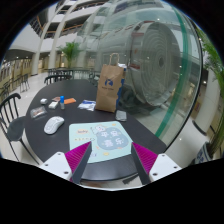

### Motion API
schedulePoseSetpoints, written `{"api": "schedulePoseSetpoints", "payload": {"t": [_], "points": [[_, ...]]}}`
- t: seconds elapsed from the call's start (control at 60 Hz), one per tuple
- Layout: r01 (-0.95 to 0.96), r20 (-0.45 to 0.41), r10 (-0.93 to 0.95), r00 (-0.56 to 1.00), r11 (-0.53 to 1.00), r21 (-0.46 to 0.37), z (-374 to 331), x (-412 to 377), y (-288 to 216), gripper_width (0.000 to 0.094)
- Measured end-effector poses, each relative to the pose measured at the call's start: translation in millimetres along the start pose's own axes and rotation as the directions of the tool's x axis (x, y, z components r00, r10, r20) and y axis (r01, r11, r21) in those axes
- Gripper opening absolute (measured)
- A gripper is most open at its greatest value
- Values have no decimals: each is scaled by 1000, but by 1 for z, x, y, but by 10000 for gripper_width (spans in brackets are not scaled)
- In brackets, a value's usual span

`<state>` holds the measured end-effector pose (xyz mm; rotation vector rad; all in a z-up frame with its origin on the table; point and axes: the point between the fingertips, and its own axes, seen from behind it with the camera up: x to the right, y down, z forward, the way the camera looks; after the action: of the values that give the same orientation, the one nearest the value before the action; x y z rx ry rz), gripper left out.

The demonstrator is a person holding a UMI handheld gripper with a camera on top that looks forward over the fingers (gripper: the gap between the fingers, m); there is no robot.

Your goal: Arrange mouse

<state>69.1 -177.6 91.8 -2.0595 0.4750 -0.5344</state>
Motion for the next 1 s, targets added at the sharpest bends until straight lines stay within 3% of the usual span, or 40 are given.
{"api": "schedulePoseSetpoints", "payload": {"t": [0.3,0.533,0.733,1.0], "points": [[-12,88,11,996,1000,9,19,-72,4,831],[72,153,-70,986,997,-6,41,-191,8,833],[71,295,-57,954,997,-38,77,-275,3,831],[46,356,-10,935,995,-93,129,-306,-11,827]]}}
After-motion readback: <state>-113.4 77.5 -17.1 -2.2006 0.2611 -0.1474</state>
